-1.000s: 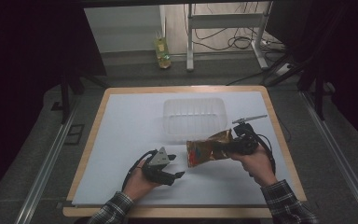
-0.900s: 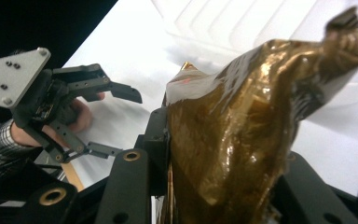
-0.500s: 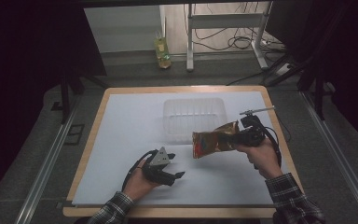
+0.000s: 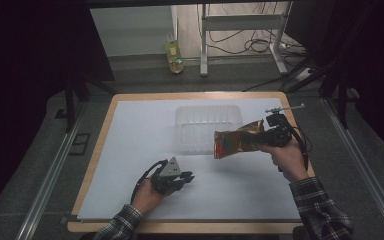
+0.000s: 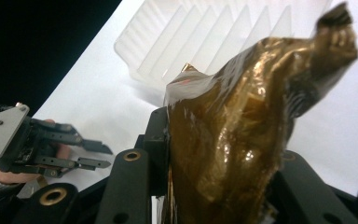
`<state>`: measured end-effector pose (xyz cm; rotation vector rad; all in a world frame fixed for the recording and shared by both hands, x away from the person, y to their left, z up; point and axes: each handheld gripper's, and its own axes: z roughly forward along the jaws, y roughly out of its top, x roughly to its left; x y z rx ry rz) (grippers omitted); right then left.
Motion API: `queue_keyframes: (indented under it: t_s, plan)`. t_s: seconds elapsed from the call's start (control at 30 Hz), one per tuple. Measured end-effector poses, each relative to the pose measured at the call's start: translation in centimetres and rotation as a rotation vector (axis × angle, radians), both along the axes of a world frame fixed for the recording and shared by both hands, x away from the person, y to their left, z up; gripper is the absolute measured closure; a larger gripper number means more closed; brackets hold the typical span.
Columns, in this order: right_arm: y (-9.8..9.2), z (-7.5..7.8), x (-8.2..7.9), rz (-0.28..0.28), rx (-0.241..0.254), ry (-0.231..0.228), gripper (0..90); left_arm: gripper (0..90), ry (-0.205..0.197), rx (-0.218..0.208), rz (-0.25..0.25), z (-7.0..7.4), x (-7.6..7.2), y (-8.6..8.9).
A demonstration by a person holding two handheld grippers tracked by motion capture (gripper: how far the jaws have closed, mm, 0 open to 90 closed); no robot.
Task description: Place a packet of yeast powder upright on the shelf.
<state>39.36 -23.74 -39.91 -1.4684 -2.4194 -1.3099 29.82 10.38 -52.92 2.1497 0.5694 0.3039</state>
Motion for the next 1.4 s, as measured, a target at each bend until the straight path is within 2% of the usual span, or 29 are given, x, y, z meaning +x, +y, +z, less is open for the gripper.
queue_keyframes:
  t_s: [0.03,0.07,0.43,0.9,0.93,0.97,1.0,1.07,1.17,1.2,1.3,1.4]
  plan:
    - [0.0,0.0,0.0,0.000,0.000,0.000,64.3,84.2,0.002,-0.005,0.002,0.0,0.0,0.1]
    - [-0.1,0.2,0.2,-0.006,-0.006,-0.003,64.3,89.3,0.002,-0.010,0.010,0.1,0.1,0.2]
    - [0.0,1.2,1.4,-0.034,-0.029,-0.013,64.5,89.7,0.015,-0.015,0.009,0.2,0.2,0.3]
    - [1.0,2.1,4.2,-0.078,-0.081,-0.015,64.6,89.5,0.003,-0.028,0.003,0.4,0.2,0.4]
    - [1.2,2.2,4.6,-0.082,-0.091,-0.013,64.5,79.5,0.006,-0.032,0.002,0.5,0.1,0.4]
    - [1.2,2.2,4.6,-0.082,-0.091,-0.013,64.5,79.5,0.006,-0.037,0.000,0.6,0.1,0.3]
    - [1.4,2.2,4.9,-0.089,-0.099,-0.017,64.5,69.1,-0.002,-0.036,0.005,0.6,0.0,0.3]
    - [1.5,2.2,5.1,-0.088,-0.108,-0.016,64.6,65.9,-0.006,-0.042,0.007,0.6,0.0,0.2]
    - [1.9,2.1,5.5,-0.093,-0.124,-0.016,64.6,48.6,-0.016,-0.042,0.014,0.6,0.0,0.1]
    - [2.1,2.0,5.6,-0.094,-0.133,-0.018,64.5,48.6,-0.016,-0.047,0.016,0.6,0.0,0.1]
    - [2.5,1.8,6.0,-0.096,-0.143,-0.013,64.6,35.7,-0.022,-0.053,0.020,0.5,0.0,0.1]
    - [2.9,1.7,6.4,-0.092,-0.154,-0.008,64.5,32.4,-0.028,-0.053,0.019,0.4,0.0,0.0]
